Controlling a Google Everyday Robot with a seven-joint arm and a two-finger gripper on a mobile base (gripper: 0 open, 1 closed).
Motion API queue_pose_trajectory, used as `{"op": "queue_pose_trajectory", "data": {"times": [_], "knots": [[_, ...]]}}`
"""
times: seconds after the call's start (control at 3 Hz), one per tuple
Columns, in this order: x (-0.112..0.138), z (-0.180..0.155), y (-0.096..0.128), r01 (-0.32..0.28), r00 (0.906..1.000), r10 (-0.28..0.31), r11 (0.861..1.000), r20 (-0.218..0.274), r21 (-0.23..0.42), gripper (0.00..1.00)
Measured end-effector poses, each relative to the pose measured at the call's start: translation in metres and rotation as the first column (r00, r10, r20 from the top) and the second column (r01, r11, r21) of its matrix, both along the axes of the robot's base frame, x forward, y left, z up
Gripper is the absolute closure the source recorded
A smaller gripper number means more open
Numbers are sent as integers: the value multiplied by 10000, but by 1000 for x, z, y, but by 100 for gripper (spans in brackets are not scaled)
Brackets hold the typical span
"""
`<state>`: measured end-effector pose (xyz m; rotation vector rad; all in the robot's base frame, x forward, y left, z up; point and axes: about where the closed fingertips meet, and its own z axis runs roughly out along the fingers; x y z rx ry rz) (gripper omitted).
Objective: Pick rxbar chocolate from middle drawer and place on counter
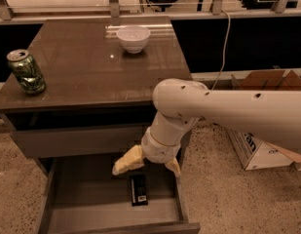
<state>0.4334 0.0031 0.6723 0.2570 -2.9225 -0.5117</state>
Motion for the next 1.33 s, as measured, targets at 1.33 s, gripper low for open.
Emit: {"op": "queue_pose_trajectory", "data": {"times": [1.33], "knots": [[-59,-72,18,-948,9938,1057,9670,338,-2363,0]]}}
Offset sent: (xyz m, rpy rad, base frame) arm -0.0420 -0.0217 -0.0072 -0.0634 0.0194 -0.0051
